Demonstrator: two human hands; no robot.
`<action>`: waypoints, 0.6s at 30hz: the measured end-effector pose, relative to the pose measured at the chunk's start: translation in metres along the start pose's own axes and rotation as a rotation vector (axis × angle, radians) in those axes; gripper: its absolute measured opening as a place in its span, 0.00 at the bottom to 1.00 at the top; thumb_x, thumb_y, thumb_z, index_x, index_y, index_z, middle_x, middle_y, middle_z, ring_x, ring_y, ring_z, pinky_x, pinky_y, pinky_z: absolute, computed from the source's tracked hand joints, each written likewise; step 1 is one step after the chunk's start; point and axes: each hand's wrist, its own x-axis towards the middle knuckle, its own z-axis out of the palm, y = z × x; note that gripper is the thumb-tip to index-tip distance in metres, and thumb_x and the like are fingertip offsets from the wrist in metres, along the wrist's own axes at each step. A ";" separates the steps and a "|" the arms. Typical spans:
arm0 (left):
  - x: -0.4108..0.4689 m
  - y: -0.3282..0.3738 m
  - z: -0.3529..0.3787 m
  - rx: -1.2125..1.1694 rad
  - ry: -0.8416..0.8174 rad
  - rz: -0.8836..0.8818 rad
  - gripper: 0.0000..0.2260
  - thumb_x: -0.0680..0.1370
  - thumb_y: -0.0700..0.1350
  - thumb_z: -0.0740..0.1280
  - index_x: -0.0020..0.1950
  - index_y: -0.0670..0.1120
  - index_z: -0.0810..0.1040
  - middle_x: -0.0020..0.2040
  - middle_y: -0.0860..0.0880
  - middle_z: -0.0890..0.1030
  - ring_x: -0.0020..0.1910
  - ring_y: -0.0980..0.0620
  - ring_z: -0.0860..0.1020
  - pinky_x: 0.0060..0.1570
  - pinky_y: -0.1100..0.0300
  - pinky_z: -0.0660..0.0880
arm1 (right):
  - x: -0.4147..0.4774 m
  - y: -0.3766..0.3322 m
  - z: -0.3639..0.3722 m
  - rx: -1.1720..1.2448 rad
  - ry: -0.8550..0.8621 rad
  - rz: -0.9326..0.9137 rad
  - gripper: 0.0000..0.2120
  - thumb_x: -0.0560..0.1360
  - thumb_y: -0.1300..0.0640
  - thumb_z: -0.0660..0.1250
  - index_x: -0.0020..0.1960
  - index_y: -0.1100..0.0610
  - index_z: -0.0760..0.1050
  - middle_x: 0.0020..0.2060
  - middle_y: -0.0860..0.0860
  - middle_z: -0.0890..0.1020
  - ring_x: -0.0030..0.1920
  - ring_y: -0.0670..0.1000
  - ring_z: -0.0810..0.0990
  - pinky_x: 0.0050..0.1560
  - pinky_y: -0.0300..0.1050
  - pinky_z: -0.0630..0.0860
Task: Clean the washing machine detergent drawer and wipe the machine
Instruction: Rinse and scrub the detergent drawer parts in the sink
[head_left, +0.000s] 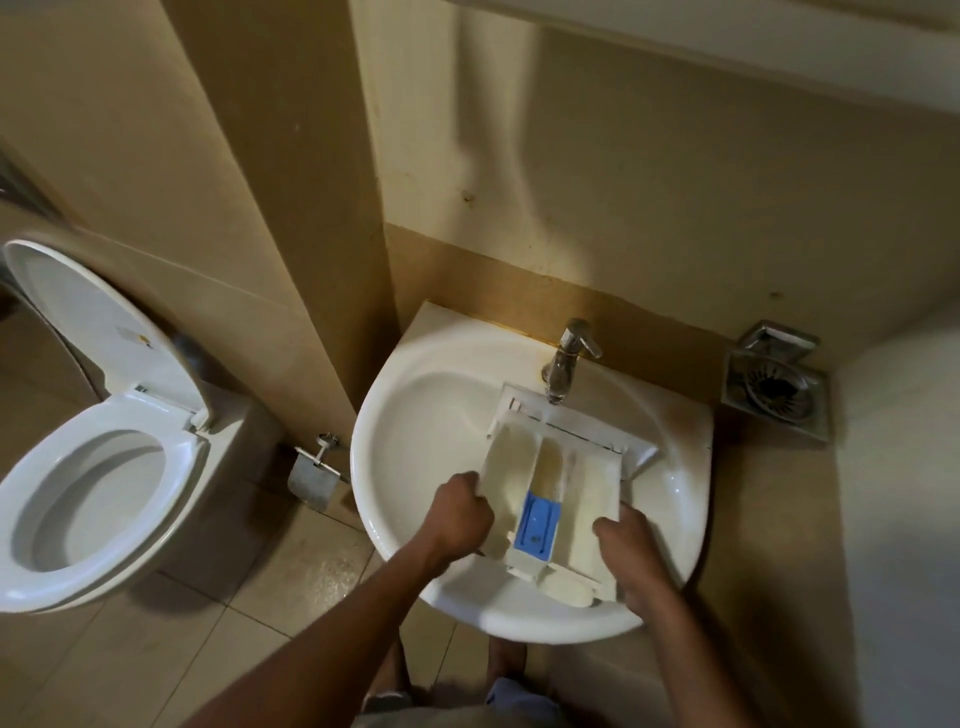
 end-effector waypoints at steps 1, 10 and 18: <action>0.001 0.000 -0.007 -0.018 0.036 -0.008 0.09 0.75 0.33 0.57 0.43 0.42 0.75 0.39 0.44 0.80 0.39 0.42 0.81 0.29 0.61 0.77 | -0.002 -0.003 0.007 0.020 -0.016 -0.006 0.16 0.74 0.66 0.57 0.56 0.56 0.78 0.45 0.55 0.84 0.45 0.57 0.83 0.43 0.49 0.79; 0.003 0.004 -0.026 -0.093 -0.034 -0.107 0.11 0.76 0.33 0.58 0.54 0.37 0.76 0.48 0.42 0.79 0.38 0.48 0.80 0.31 0.59 0.80 | -0.021 -0.018 0.008 0.030 -0.063 0.059 0.11 0.73 0.63 0.61 0.52 0.60 0.79 0.41 0.56 0.83 0.41 0.56 0.81 0.40 0.46 0.75; -0.009 -0.004 -0.024 -0.515 -0.320 -0.248 0.14 0.80 0.31 0.56 0.64 0.40 0.72 0.56 0.38 0.81 0.50 0.38 0.84 0.45 0.42 0.84 | -0.052 -0.069 -0.029 0.130 -0.195 0.103 0.15 0.74 0.56 0.64 0.57 0.60 0.79 0.50 0.63 0.84 0.52 0.64 0.82 0.48 0.55 0.81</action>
